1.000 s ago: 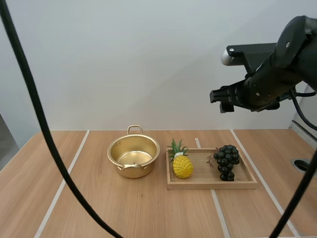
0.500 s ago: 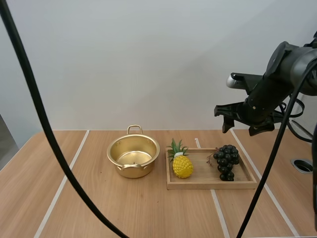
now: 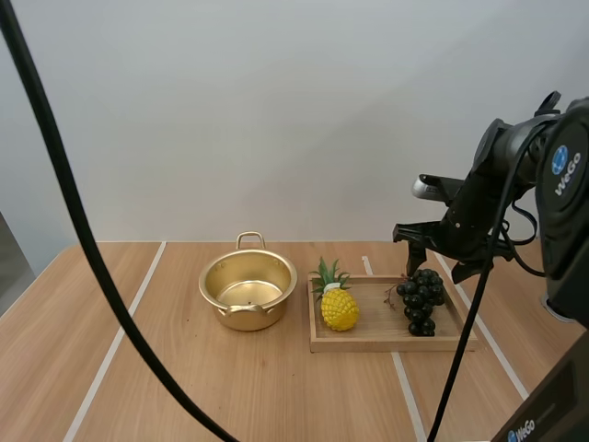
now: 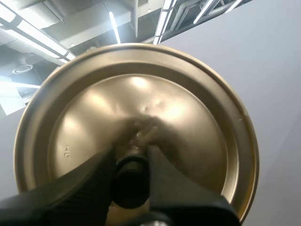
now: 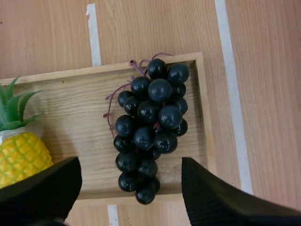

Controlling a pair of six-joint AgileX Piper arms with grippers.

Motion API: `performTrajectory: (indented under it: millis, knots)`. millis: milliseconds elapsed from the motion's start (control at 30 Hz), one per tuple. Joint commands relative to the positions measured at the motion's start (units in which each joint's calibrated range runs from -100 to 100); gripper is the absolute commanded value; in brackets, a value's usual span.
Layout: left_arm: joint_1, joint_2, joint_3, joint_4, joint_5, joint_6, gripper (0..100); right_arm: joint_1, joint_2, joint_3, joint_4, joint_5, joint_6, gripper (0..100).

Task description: Open the pot, put the grape inside, and close it

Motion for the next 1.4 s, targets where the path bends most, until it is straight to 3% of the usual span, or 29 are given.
performTrajectory:
  millis: [0,233,467,1367]
  knots:
    - [-0.05,-0.3,-0.5,0.4,-2.1,-0.8,0,-0.3,1.0,-0.4,-1.8,-2.4,-0.4,100]
    - [-0.05,-0.3,-0.5,0.4,-2.1,-0.8,0,-0.2,4.3,-0.2,-1.5,-6.5,-0.4,100]
    - [-0.05,-0.3,-0.5,0.4,-2.1,-0.6,0,2.5,6.3,-0.2,-2.1,-8.8,-0.4,100]
    - [-0.05,-0.3,-0.5,0.1,-2.1,-0.6,0,2.5,16.4,-0.2,-4.5,-16.7,0.2,100]
